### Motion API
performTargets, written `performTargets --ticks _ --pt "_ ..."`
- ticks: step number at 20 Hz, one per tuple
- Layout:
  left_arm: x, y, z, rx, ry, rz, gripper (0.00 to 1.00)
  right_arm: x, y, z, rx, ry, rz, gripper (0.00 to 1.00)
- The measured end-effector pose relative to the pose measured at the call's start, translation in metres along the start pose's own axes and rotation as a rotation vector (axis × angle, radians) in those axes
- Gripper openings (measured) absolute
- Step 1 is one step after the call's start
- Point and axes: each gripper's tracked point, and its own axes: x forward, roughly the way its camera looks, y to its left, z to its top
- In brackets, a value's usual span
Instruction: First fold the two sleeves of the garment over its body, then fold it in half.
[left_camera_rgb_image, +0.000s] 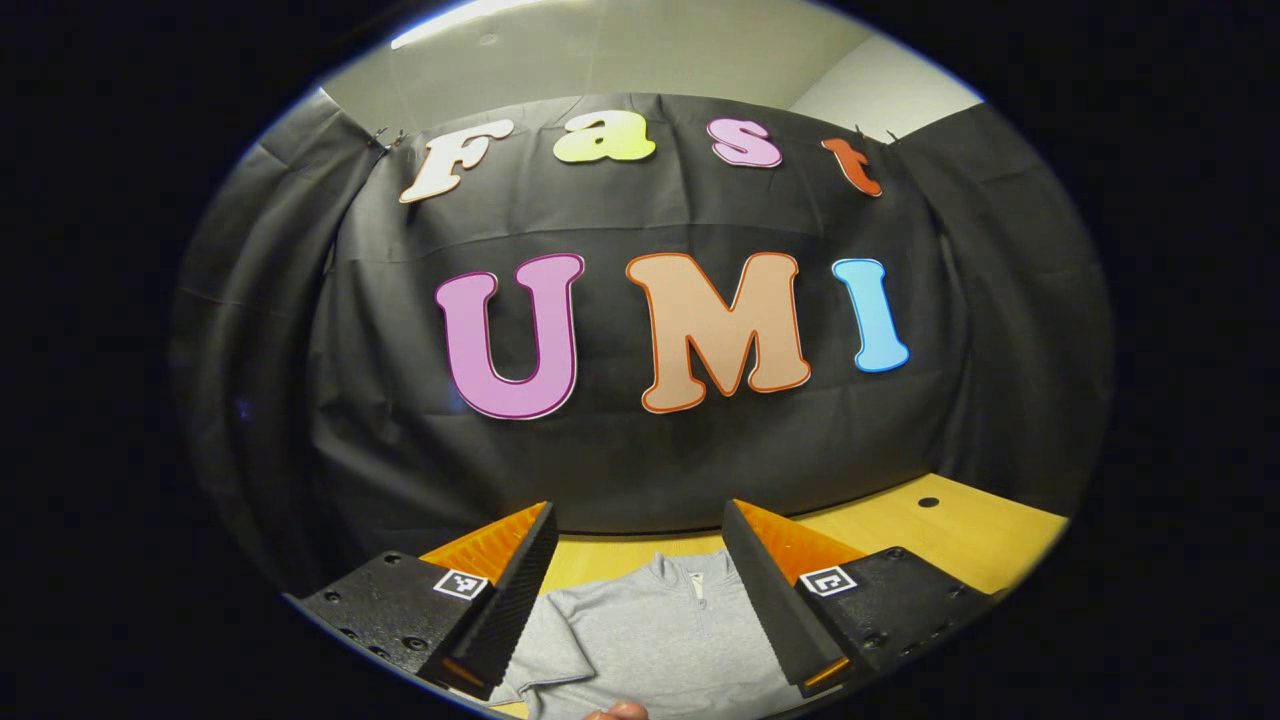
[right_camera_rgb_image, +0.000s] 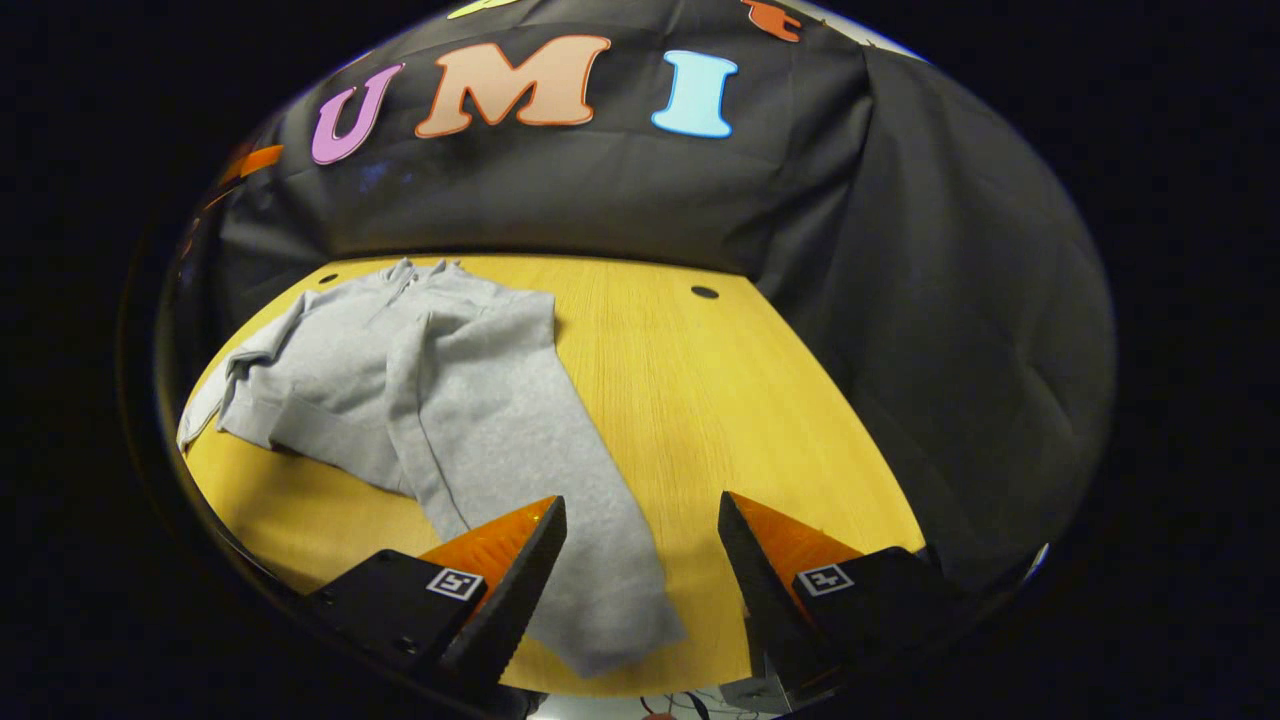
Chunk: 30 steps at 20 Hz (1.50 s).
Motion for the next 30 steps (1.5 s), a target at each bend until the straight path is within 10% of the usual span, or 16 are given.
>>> performTargets --ticks 12,14,20,30 --pt "0.002 0.005 -0.009 -0.010 0.021 0.016 0.97 0.003 0.007 -0.071 0.083 0.207 0.034 0.98" --pt "0.001 0.006 -0.007 -0.010 0.017 0.017 0.96 0.005 0.014 -0.076 0.132 0.237 0.062 0.89" --pt "0.001 0.011 -0.009 -0.006 0.018 0.028 0.97 0.006 0.023 -0.070 0.197 0.275 0.084 0.18" --pt "-0.004 0.024 -0.004 -0.006 0.004 0.056 0.96 0.012 0.019 0.003 0.307 0.156 0.074 0.11"
